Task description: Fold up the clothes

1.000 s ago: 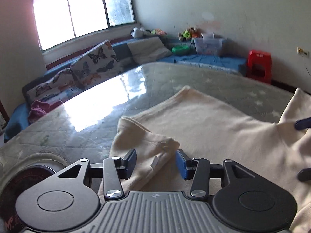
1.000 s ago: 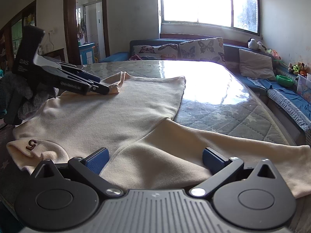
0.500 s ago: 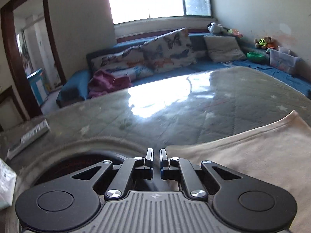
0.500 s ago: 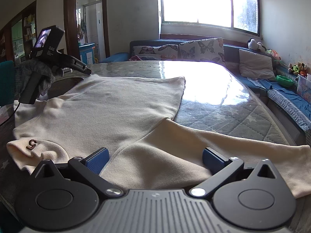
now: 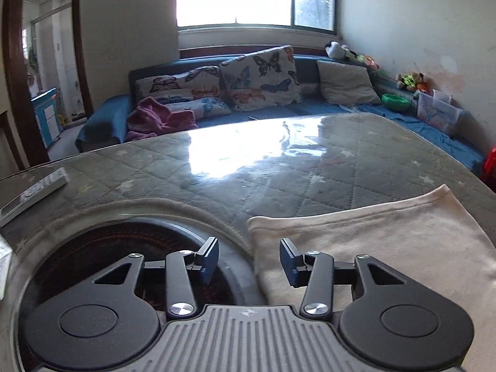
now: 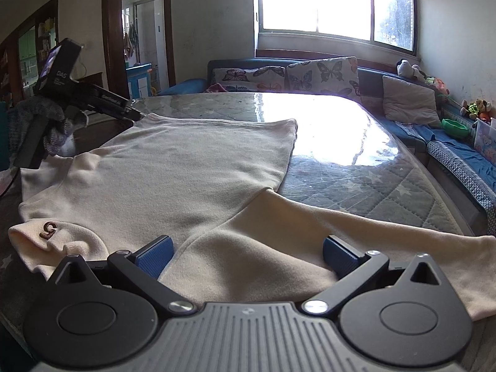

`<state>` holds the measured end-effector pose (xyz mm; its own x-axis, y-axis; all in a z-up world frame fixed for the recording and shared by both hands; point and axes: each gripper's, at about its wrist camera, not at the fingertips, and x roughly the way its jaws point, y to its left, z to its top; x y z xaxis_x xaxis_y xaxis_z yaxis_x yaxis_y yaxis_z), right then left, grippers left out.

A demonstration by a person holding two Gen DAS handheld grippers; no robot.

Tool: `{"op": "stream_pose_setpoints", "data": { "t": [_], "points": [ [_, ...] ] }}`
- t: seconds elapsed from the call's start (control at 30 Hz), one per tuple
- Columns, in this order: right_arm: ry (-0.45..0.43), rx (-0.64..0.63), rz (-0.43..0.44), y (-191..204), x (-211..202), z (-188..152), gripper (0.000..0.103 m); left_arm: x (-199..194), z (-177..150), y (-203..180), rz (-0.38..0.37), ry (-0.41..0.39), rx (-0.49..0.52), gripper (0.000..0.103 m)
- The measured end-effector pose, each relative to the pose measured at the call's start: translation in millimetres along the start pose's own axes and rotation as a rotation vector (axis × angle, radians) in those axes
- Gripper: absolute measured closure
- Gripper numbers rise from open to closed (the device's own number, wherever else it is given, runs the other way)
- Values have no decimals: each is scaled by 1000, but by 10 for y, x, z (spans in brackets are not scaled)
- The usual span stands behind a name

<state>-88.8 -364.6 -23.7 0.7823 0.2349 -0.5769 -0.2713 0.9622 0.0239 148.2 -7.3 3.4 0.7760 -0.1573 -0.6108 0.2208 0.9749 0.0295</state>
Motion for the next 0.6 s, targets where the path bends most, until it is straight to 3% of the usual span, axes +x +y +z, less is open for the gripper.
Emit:
{"op": "stream_pose_setpoints", "data": {
  "t": [0.07, 0.13, 0.17, 0.23, 0.6],
  "points": [
    [2, -1, 0, 2, 2, 3, 0, 125, 26, -82, 6, 13, 37, 56],
    [5, -2, 1, 2, 7, 11, 0, 231, 40, -131, 17, 29, 61, 63],
    [6, -3, 1, 2, 9, 15, 0, 255, 48, -139, 10, 26, 65, 78],
    [11, -5, 3, 2, 20, 28, 0, 293, 68, -165, 33, 18, 90, 95],
    [73, -75, 68, -47, 348, 314, 0, 471, 115, 81, 173, 8, 66, 97]
  ]
}}
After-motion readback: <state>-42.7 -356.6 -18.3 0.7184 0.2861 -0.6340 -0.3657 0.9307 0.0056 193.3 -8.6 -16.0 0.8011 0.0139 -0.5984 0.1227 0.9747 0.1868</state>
